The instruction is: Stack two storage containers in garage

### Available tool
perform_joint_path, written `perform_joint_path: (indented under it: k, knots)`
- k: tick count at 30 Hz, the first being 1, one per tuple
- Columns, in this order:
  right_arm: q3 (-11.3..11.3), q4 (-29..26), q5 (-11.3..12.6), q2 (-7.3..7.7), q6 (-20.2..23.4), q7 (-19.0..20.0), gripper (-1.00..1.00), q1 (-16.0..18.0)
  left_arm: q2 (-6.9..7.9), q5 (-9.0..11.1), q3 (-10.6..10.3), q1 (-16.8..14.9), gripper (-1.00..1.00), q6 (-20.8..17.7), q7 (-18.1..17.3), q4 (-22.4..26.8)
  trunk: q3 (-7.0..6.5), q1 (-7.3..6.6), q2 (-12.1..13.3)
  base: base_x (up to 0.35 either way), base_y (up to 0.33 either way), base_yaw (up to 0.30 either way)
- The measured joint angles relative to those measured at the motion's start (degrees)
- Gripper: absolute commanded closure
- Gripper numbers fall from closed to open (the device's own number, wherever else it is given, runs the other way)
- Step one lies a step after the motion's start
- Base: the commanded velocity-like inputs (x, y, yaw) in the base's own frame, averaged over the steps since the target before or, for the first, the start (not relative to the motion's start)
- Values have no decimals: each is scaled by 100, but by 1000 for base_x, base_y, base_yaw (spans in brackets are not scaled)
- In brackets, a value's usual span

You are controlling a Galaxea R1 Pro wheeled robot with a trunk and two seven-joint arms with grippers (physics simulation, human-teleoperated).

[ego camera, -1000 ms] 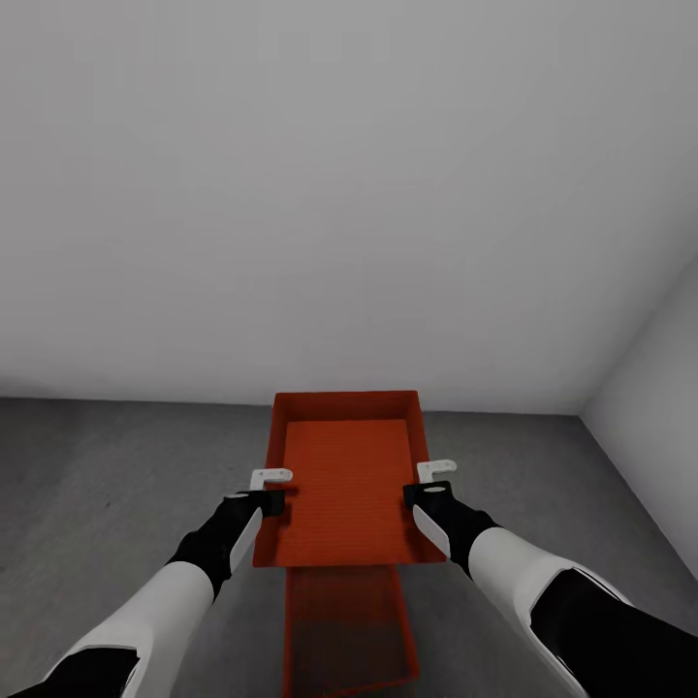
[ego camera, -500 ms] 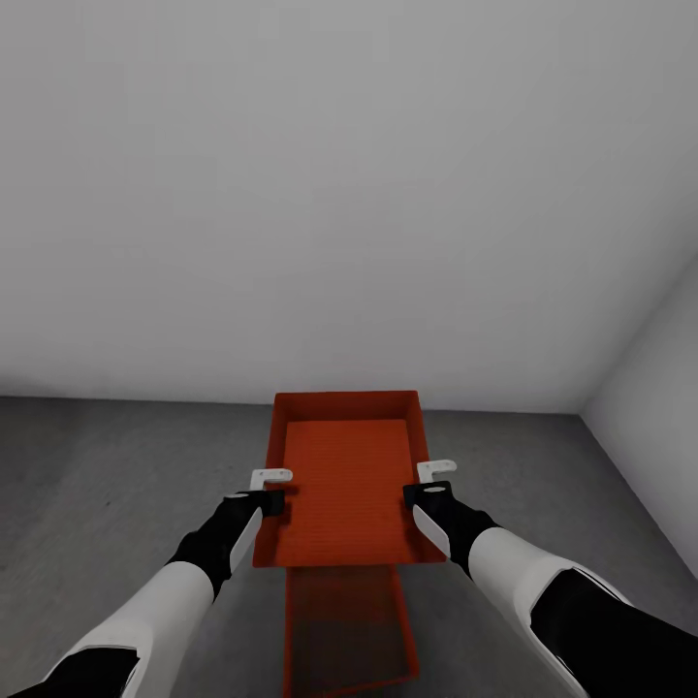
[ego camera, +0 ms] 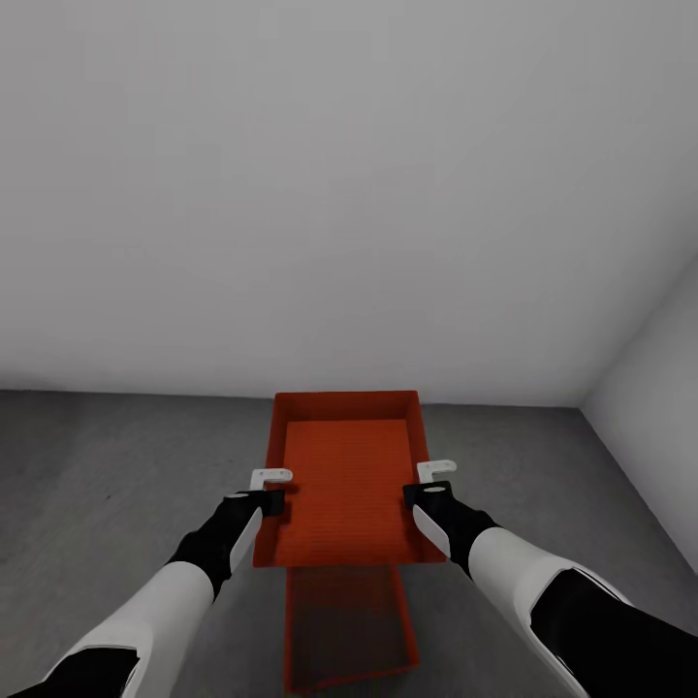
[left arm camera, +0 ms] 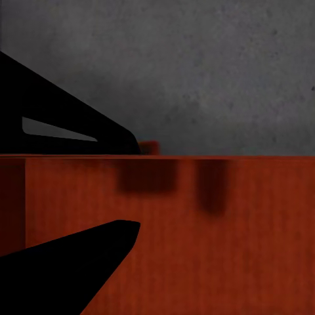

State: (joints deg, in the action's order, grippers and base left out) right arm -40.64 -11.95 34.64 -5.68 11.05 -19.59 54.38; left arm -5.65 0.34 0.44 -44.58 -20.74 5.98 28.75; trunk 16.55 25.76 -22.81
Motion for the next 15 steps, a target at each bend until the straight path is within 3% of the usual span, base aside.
perform_joint_path:
  k: [15]
  knots:
    - [13, 0, 0, 0, -61, 7, 100, 0, 0, -26, -6, 1, 100, 11, -1, 43, 140, 0, 0, 0, 0, 0]
